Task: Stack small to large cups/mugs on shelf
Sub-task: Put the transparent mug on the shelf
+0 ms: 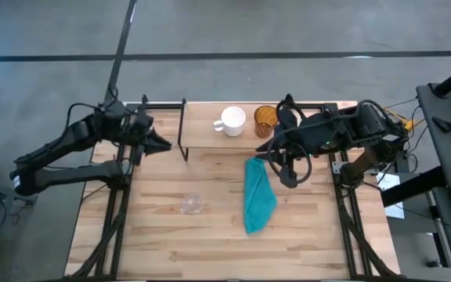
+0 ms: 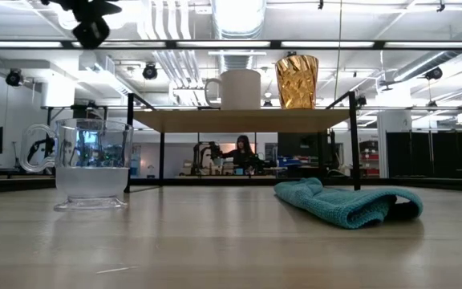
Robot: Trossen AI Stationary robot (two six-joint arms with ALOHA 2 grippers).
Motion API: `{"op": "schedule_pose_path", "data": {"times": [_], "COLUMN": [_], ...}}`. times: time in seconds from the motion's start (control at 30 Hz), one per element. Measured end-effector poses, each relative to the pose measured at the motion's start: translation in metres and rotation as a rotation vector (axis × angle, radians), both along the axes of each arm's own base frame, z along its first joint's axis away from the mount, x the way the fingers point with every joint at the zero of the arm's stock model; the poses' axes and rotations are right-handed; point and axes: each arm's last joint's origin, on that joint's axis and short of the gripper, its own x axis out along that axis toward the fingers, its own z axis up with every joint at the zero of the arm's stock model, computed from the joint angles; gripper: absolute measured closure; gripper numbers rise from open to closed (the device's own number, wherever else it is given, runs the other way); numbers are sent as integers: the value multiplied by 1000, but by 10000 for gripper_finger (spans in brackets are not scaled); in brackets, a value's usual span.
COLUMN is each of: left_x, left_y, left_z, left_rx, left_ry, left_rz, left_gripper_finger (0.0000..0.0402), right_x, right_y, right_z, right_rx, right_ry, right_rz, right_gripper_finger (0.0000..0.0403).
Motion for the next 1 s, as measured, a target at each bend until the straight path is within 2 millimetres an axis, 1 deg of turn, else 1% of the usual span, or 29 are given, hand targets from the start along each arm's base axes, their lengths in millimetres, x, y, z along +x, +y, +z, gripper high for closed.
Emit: {"op": "schedule_pose_path", "data": {"times": [0.2, 0.3, 0.4, 0.53, 0.8, 0.87, 1.0], "left_x": [3, 9, 19, 33, 64, 70, 80], "left_y": [-14, -20, -27, -36, -61, -66, -73], "left_z": [-10, -12, -17, -28, -58, -64, -75], "left_rx": [-119, -125, -116, -95, -41, -16, 21], "left_ry": [111, 136, 178, 257, 457, 495, 565], "left_rz": [-77, -126, -159, -189, -229, -222, -105], "left_gripper_finger": [336, 336, 336, 336, 336, 336, 336], "right_x": [-1, -1, -1, -1, -1, -1, -1], "right_y": [0, 0, 0, 0, 0, 0, 0], "right_z": [-2, -4, -5, -5, -5, -5, -5], "right_rx": [8, 1, 5, 5, 96, 105, 107], "right_ry": [20, 46, 54, 53, 49, 48, 48], "right_rz": [-14, -14, -19, -19, -79, -86, -87], "right_gripper_finger": [335, 335, 335, 335, 335, 335, 335]}}
